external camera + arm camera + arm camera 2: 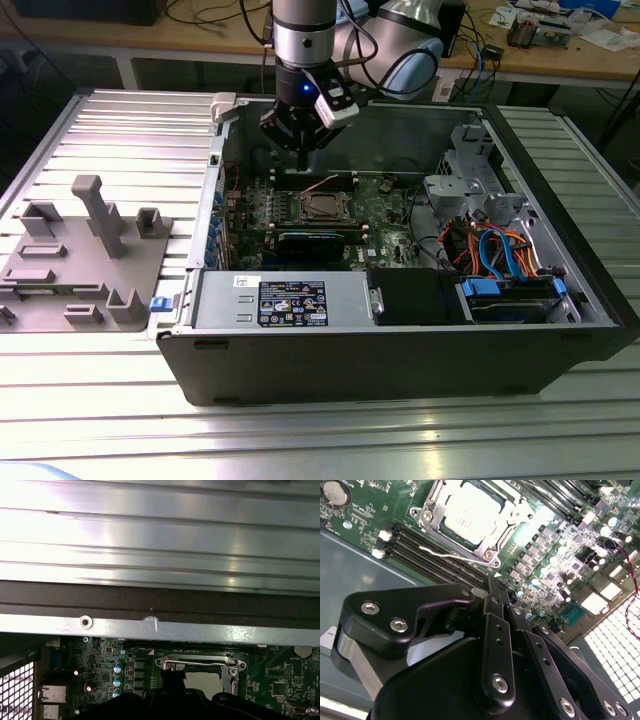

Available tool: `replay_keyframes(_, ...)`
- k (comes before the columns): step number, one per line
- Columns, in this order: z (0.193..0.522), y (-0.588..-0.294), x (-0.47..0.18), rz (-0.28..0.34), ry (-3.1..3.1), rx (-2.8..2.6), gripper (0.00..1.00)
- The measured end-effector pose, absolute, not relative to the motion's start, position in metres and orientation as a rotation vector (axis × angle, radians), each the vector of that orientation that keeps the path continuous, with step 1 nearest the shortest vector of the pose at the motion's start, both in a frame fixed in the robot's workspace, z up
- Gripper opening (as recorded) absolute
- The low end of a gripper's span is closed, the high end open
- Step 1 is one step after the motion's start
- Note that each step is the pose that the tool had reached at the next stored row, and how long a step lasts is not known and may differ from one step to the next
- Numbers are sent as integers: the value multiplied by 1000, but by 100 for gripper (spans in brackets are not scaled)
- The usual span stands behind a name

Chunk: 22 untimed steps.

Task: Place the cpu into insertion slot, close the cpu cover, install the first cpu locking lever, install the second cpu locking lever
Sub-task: 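Install the first cpu locking lever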

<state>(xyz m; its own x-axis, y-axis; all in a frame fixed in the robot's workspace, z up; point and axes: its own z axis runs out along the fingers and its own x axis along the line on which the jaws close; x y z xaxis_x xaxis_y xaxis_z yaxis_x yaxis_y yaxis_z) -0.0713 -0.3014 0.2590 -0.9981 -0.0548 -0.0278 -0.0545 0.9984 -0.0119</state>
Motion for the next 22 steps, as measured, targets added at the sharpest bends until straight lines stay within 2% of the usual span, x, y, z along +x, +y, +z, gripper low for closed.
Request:
replay_keyframes(4,258,-301,-71,-13,3112,-85,11)
replay_keyframes(7,256,-302,-71,37,3111,-78,11)
replay_keyframes(22,254,-302,-70,36,3112,-30,11)
